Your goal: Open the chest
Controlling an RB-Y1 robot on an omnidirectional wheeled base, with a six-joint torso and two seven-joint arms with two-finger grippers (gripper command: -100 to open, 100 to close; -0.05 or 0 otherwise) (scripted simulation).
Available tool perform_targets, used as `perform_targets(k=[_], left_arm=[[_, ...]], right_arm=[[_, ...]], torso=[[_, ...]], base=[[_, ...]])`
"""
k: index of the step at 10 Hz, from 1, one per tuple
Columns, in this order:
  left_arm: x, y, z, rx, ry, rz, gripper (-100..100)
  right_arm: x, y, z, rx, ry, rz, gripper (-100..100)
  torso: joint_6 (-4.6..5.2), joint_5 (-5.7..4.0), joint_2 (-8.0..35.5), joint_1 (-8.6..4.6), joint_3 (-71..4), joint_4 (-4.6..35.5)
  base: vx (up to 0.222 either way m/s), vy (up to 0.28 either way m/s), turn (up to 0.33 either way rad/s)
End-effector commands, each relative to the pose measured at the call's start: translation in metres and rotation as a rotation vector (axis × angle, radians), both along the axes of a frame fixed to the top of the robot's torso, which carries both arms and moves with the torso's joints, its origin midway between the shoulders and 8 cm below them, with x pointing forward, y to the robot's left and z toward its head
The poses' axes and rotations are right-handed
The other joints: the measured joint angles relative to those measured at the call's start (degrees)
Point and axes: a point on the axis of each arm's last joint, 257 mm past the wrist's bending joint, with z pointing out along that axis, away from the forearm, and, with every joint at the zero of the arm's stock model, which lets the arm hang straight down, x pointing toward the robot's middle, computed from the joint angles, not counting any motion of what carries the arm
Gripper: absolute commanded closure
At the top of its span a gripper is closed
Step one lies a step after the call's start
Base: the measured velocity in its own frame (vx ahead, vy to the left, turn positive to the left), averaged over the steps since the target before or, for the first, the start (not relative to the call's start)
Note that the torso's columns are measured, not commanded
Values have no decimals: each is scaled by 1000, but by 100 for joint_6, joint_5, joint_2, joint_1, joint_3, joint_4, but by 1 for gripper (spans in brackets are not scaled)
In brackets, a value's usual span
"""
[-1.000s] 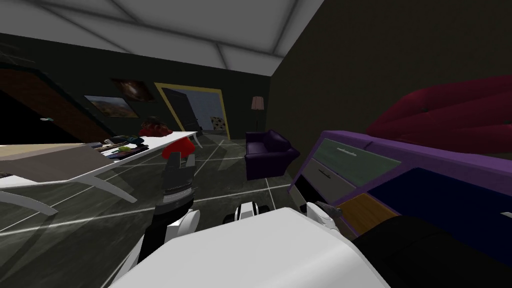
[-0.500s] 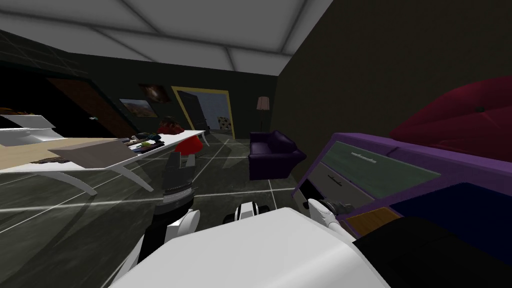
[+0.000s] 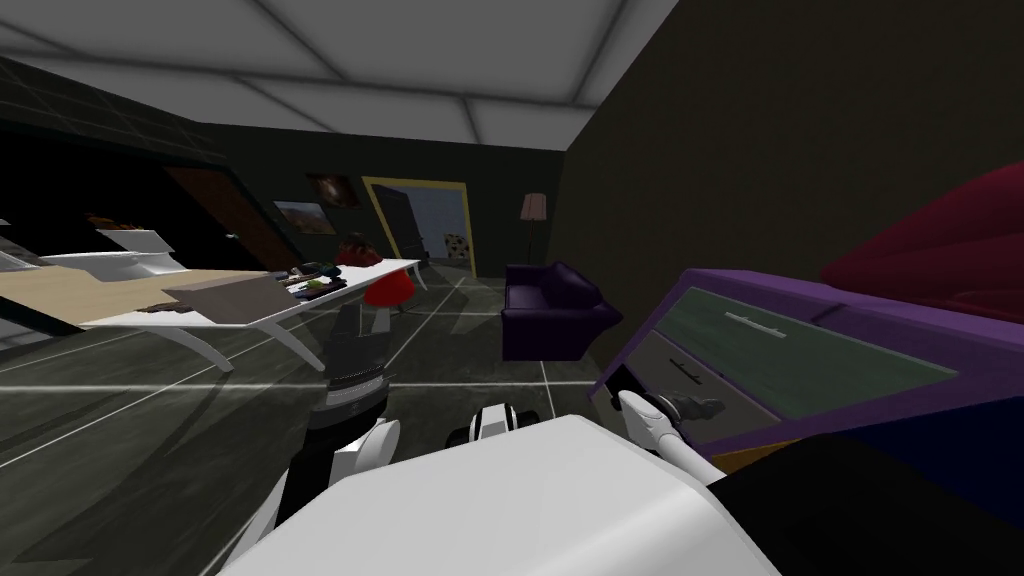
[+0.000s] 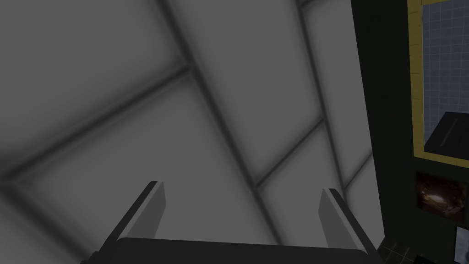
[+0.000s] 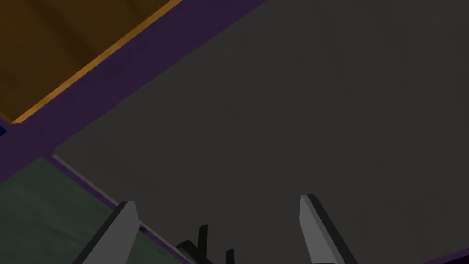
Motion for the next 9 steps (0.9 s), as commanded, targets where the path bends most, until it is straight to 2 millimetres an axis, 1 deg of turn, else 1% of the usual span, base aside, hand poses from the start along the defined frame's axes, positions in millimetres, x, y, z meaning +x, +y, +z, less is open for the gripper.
perform_targets(k=[1, 2, 3, 4, 5, 6, 7, 8, 9], left_arm=[[0, 0, 0, 0, 0, 0, 0], [0, 0, 0, 0, 0, 0, 0], [0, 0, 0, 0, 0, 0, 0], [0, 0, 0, 0, 0, 0, 0], [0, 0, 0, 0, 0, 0, 0], [0, 0, 0, 0, 0, 0, 0], [0, 0, 0, 0, 0, 0, 0], [0, 0, 0, 0, 0, 0, 0], [0, 0, 0, 0, 0, 0, 0]], right_arm=[[1, -6, 14, -53, 14, -13, -100], [3, -11, 28, -94, 22, -23, -100], [3, -9, 19, -69, 17, -16, -100], [-4, -16, 22, -77, 21, -49, -100], [-12, -22, 24, -79, 23, -80, -100], [-15, -27, 25, -78, 15, -104, -100], [-19, -28, 25, -81, 25, -112, -100], [-24, -32, 26, -79, 20, -138, -100], [-32, -37, 27, -79, 21, -170, -100]], torso=[[4, -1, 0, -1, 0, 0], [1, 0, 1, 0, 0, 0], [-1, 0, 0, -2, 0, 0], [5, -1, 1, 0, 1, 0], [-3, -1, 14, -4, 8, 4], [-2, 0, 33, 2, 20, 9], [7, -1, 33, -5, 21, 9], [8, -3, 3, -9, 4, 1], [-3, -2, -15, -2, -9, -4]], base=[[1, -6, 59], [0, -11, 117], [1, -8, 30], [-53, -21, 226], [-141, -14, 423], [-174, -27, 290], [-121, -35, 61], [-103, -20, 193], [-137, -18, 337]])
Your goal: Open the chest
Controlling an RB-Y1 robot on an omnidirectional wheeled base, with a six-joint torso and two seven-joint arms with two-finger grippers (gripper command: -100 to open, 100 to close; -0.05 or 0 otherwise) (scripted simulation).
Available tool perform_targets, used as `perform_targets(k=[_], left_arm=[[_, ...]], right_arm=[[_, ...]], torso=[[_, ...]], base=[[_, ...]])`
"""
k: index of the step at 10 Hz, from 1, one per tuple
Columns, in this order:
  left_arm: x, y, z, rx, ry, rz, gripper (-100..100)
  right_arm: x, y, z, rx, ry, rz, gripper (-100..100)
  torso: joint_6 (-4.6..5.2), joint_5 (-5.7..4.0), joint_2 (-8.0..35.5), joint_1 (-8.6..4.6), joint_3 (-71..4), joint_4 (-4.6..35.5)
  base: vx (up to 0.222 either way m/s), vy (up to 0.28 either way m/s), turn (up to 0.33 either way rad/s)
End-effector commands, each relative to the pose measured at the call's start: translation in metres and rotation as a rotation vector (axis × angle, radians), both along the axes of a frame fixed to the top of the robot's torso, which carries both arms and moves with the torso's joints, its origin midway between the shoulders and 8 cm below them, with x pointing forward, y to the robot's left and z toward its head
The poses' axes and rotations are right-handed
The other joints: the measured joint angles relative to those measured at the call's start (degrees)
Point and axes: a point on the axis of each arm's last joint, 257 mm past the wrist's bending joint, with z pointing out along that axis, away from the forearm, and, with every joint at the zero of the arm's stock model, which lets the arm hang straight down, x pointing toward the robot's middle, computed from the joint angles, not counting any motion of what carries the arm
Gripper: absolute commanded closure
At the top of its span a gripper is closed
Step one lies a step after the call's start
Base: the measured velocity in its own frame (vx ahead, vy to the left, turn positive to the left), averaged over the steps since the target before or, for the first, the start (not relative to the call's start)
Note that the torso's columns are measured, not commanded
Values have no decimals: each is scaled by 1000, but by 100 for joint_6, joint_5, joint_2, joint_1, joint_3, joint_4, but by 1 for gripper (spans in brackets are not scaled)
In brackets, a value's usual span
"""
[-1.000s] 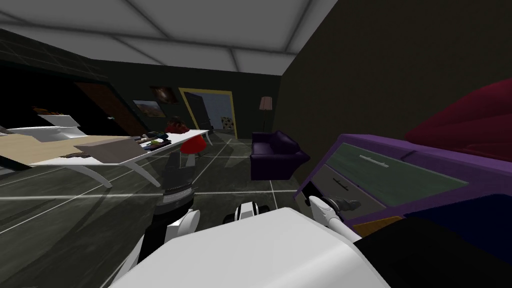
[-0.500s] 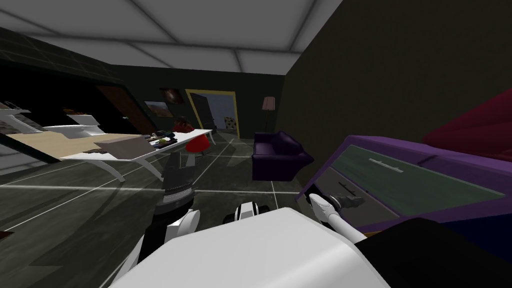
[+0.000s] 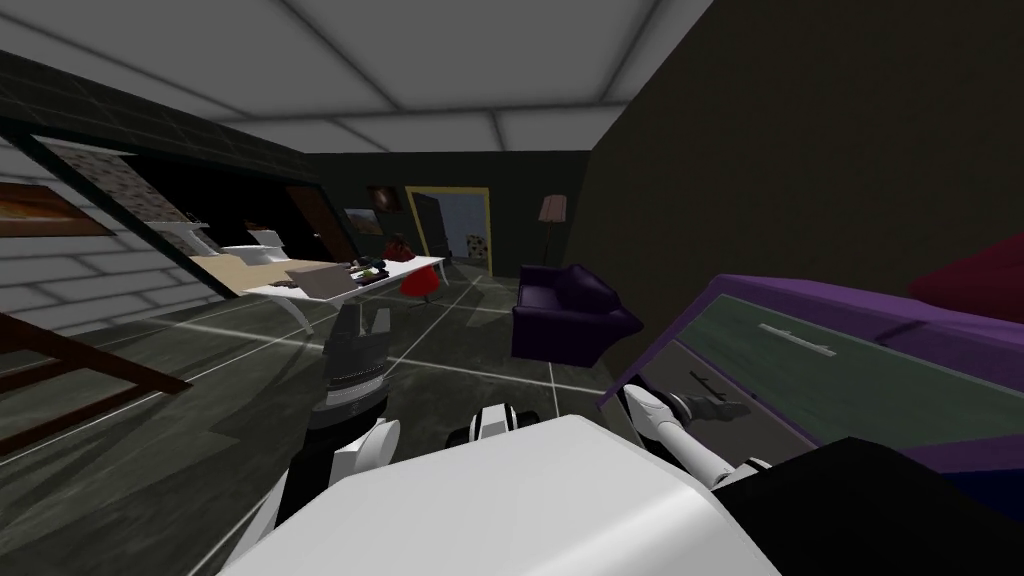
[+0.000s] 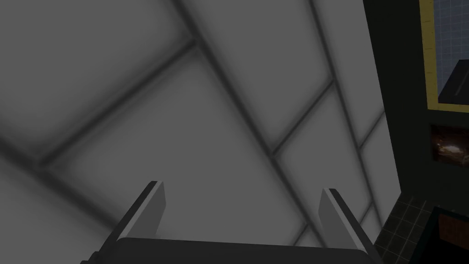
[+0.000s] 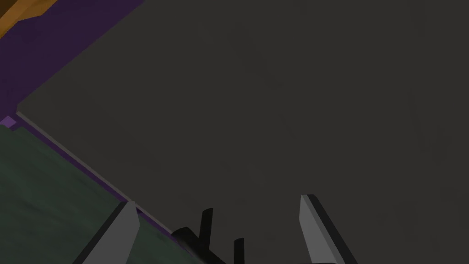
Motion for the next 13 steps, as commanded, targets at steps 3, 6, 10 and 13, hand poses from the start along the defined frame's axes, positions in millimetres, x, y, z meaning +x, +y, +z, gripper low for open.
perform_targets(k=[3, 6, 10, 13], left_arm=[[0, 0, 0, 0, 0, 0, 0], [0, 0, 0, 0, 0, 0, 0], [0, 0, 0, 0, 0, 0, 0], [0, 0, 0, 0, 1, 1, 0]], right_arm=[[-31, -16, 3, 0, 3, -117, -100], [-48, -22, 4, 4, 0, -183, -100], [-39, -20, 4, 1, 2, -150, 100], [-22, -12, 2, -1, 3, -84, 100]], torso=[[11, 1, 10, 2, 7, 3], [10, 0, 11, -4, 7, 3], [25, -4, -8, -12, -4, -4], [2, -8, -13, -27, -8, -4]], base=[[-127, -10, 222], [-108, 3, 219], [-15, 7, -49], [157, 1, -257]])
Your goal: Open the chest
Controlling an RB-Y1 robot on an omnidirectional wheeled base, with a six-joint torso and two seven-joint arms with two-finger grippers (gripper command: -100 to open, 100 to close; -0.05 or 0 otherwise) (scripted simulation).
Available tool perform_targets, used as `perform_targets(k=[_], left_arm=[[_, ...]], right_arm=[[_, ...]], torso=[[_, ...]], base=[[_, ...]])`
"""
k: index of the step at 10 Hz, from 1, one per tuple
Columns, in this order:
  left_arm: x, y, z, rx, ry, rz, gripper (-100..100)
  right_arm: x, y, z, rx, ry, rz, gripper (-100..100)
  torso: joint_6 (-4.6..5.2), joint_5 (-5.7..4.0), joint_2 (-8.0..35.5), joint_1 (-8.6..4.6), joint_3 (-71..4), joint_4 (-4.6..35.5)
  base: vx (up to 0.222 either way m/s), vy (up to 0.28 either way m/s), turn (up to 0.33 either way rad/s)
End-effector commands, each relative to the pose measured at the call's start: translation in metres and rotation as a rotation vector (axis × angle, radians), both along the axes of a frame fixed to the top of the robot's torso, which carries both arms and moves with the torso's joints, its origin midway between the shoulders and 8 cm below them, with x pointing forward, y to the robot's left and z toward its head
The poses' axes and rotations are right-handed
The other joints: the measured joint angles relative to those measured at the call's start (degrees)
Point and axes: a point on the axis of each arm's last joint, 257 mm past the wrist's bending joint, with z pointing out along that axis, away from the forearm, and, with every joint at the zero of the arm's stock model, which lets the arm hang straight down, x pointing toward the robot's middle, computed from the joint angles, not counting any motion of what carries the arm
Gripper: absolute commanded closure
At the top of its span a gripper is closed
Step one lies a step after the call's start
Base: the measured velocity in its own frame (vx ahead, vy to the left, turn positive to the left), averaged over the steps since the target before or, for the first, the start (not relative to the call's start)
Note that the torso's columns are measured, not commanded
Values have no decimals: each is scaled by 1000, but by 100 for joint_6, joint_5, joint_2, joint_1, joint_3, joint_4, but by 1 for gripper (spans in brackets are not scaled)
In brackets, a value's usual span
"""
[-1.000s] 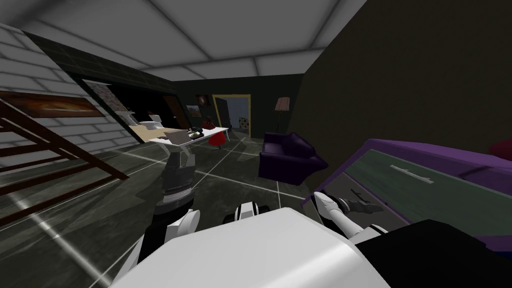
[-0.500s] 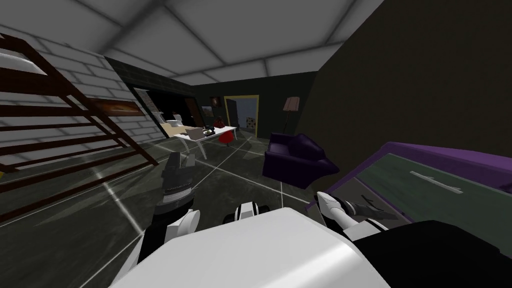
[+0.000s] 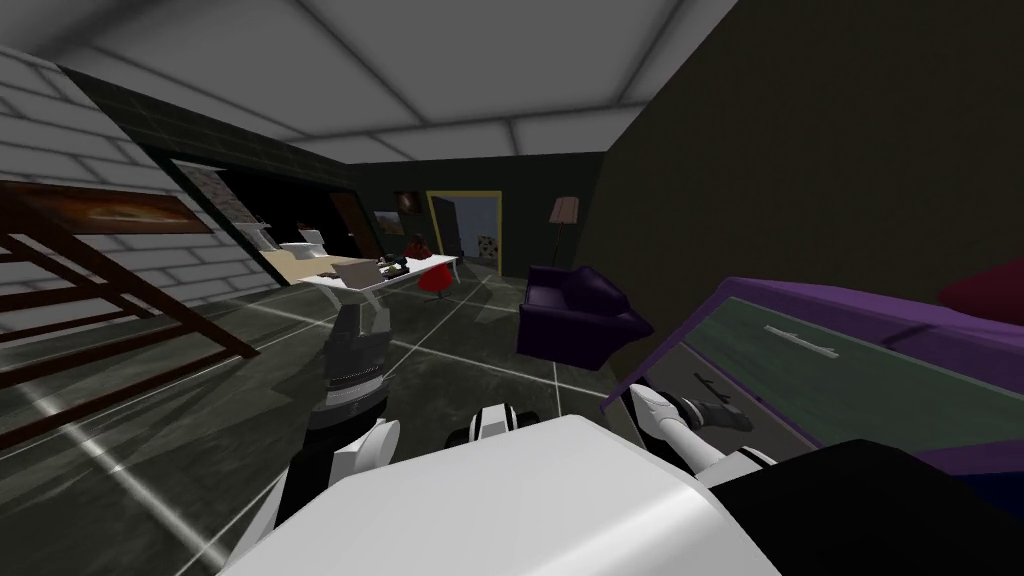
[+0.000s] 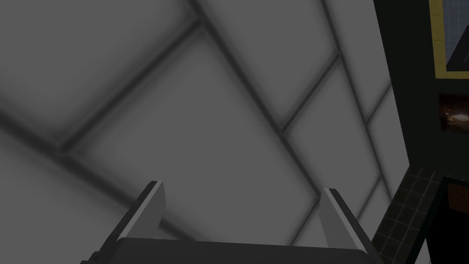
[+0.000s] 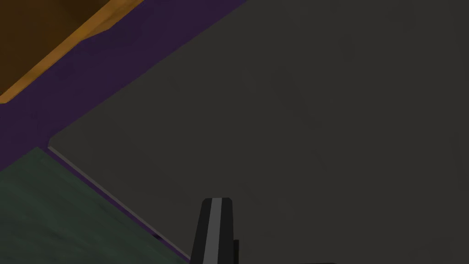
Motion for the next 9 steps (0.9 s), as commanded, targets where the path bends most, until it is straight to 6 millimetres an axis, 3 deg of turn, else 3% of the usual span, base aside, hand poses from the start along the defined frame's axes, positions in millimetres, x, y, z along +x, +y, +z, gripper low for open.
perform_targets(k=[1, 6, 7, 8, 9], left_arm=[[0, 0, 0, 0, 0, 0, 0], [0, 0, 0, 0, 0, 0, 0], [0, 0, 0, 0, 0, 0, 0], [0, 0, 0, 0, 0, 0, 0], [0, 0, 0, 0, -1, 0, 0]], right_arm=[[16, 7, -2, 1, -3, 57, 100], [52, 36, -8, 8, -4, 212, 100], [48, 31, -6, 7, -4, 193, 100], [65, 37, -4, 5, -69, 223, -100], [72, 39, -3, 4, -98, 234, -100]], torso=[[-13, 5, 28, 14, 16, 9], [2, 12, 18, 32, 10, 5], [1, 10, 22, 28, 13, 6], [-4, 8, 53, 21, 30, 14], [0, 6, 82, 14, 50, 23]], base=[[112, -5, -212], [169, 22, -319], [85, 24, -56], [-43, -9, 20], [-88, -26, 1]])
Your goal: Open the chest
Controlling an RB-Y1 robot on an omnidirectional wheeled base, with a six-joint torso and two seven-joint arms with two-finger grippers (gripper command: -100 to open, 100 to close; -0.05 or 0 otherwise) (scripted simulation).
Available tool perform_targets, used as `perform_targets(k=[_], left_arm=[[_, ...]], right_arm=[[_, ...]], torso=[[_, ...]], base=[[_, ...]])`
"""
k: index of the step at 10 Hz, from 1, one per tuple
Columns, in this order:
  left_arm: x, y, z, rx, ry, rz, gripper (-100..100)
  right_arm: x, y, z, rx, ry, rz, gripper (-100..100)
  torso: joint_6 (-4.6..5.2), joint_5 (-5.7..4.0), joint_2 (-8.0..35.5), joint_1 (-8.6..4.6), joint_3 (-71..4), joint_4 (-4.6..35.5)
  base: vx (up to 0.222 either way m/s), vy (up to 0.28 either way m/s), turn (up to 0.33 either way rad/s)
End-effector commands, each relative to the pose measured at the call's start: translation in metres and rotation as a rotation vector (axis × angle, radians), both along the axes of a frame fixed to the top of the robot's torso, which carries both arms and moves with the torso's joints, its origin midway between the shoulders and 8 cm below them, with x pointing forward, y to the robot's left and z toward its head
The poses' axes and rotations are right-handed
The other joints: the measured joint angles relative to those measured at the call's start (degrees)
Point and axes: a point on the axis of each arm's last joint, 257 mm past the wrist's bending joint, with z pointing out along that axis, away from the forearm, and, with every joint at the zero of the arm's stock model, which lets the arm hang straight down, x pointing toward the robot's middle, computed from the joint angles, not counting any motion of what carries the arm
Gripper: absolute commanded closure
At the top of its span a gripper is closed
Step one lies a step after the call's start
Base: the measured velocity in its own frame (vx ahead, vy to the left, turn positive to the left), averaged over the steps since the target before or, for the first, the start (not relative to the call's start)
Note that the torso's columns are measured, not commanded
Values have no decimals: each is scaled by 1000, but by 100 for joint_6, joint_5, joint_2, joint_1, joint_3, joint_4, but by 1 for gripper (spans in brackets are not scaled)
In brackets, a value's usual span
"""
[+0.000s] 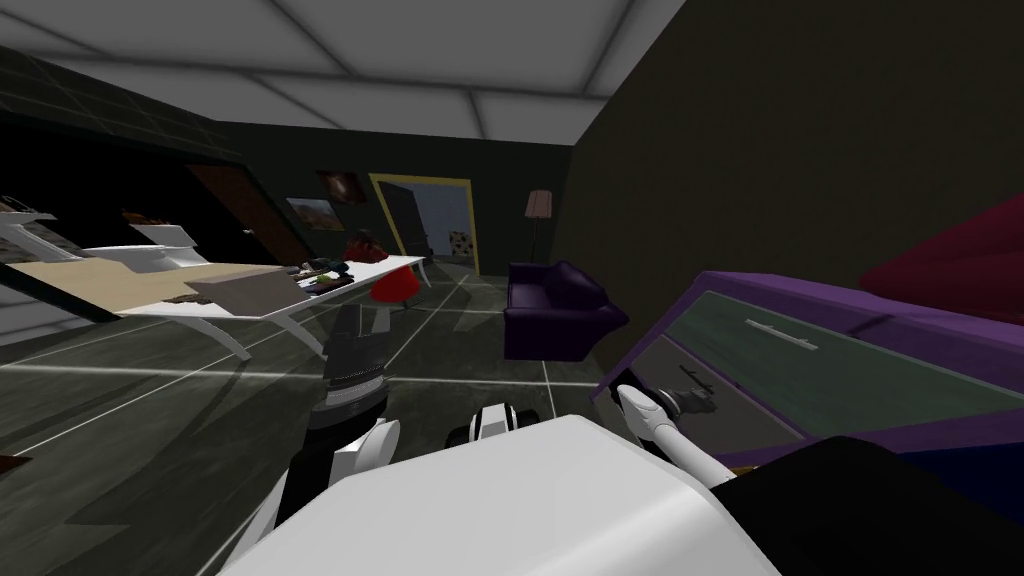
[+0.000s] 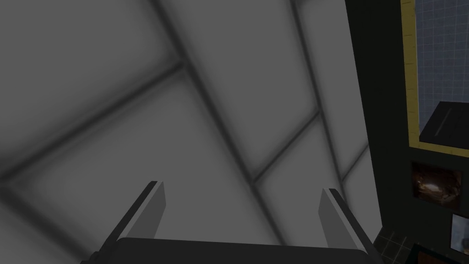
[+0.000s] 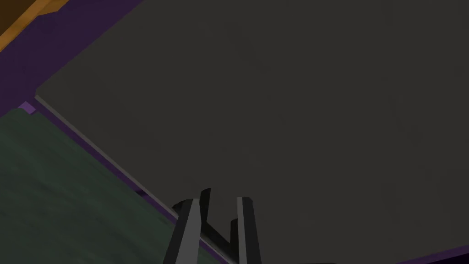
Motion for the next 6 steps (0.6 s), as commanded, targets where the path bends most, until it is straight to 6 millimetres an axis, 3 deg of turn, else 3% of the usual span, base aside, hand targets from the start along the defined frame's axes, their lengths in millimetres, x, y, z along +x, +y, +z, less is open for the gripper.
perform_targets(k=[1, 6], left_arm=[[0, 0, 0, 0, 0, 0, 0], [0, 0, 0, 0, 0, 0, 0]], right_arm=[[21, 6, 4, 6, -92, 36, -100], [60, 20, 10, 23, -260, 100, -100]], torso=[[4, 1, -4, 1, -1, 0], [1, 5, -60, 13, -37, -17]], base=[[-86, -30, -1], [-77, -22, 5]])
